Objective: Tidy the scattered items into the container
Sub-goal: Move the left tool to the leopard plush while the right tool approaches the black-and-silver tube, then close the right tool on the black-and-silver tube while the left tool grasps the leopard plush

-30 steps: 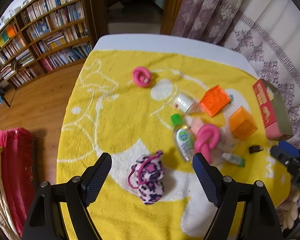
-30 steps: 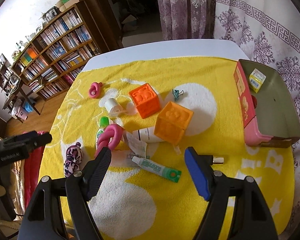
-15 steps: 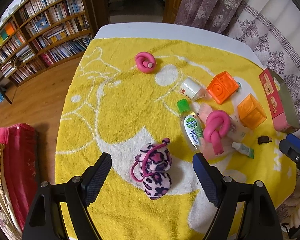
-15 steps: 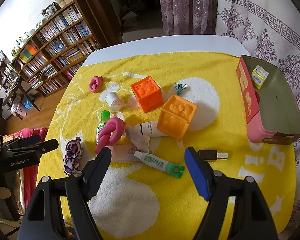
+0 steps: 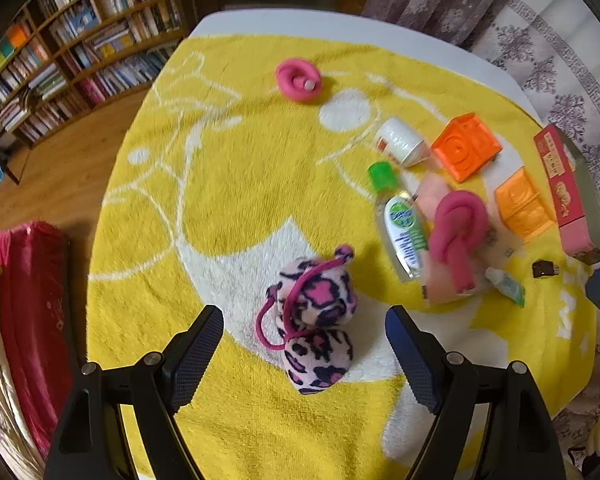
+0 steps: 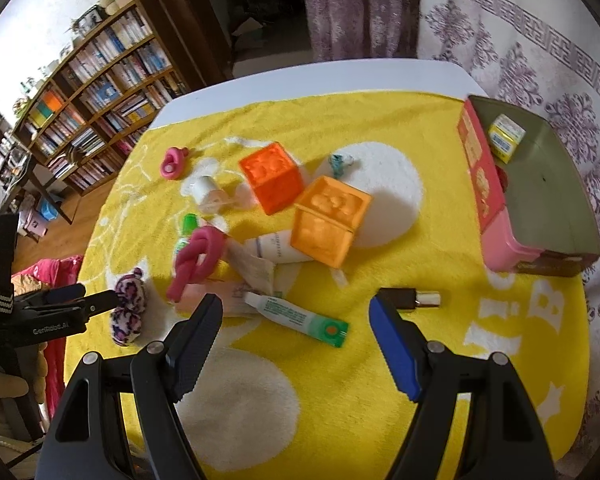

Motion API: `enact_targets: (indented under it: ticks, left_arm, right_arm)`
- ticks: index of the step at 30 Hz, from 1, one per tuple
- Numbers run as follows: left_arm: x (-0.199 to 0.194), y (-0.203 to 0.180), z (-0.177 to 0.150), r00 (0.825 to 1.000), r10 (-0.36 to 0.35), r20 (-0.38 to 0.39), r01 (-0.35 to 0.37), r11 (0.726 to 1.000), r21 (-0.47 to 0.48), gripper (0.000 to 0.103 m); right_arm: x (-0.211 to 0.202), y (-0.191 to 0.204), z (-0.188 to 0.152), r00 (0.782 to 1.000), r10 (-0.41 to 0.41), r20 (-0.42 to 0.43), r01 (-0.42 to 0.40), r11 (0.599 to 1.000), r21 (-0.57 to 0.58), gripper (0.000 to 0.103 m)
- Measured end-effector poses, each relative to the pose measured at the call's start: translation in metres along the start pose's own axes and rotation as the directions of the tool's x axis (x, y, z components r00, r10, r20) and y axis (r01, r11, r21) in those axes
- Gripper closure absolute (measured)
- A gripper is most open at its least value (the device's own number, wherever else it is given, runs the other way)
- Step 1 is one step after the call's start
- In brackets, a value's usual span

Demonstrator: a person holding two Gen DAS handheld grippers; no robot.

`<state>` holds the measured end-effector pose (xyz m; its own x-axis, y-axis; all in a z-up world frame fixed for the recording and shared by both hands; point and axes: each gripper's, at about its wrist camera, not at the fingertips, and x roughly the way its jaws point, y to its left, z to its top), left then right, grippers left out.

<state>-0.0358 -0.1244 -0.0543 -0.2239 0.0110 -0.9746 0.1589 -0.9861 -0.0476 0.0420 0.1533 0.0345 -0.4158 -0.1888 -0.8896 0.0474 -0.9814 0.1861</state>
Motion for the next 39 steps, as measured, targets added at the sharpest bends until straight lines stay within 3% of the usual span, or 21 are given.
enact_targets:
  ticks: [18, 26, 30, 39]
  left_arm:
    - [0.051, -0.002, -0.012, 0.995, -0.030, -0.099, 0.023, 0.997, -0.068, 0.018]
    - [0.053, -0.010, -0.012, 0.996, 0.008, -0.086, -0.012, 0.999, -0.050, 0.018]
    - [0.056, -0.017, -0.013, 0.996, 0.021, -0.085, -0.023, 0.999, -0.034, 0.010]
    - [0.056, -0.027, -0.015, 0.996, 0.051, -0.075, -0.053, 0.998, -0.029, 0.007]
  right_arm:
    - [0.017, -0.055, -0.020, 0.996, -0.064, -0.067, 0.071, 0.991, 0.109, 0.024]
    - [0.036, -0.079, -0.018, 0.990, -0.104, -0.092, 0.116, 0.984, 0.132, 0.024]
    - [0.051, -0.091, -0.015, 0.987, -0.111, -0.116, 0.127, 0.981, 0.145, 0.024]
    - [0.069, -0.111, -0.005, 0.989, -0.070, -0.128, 0.091, 0.982, 0.167, 0.023]
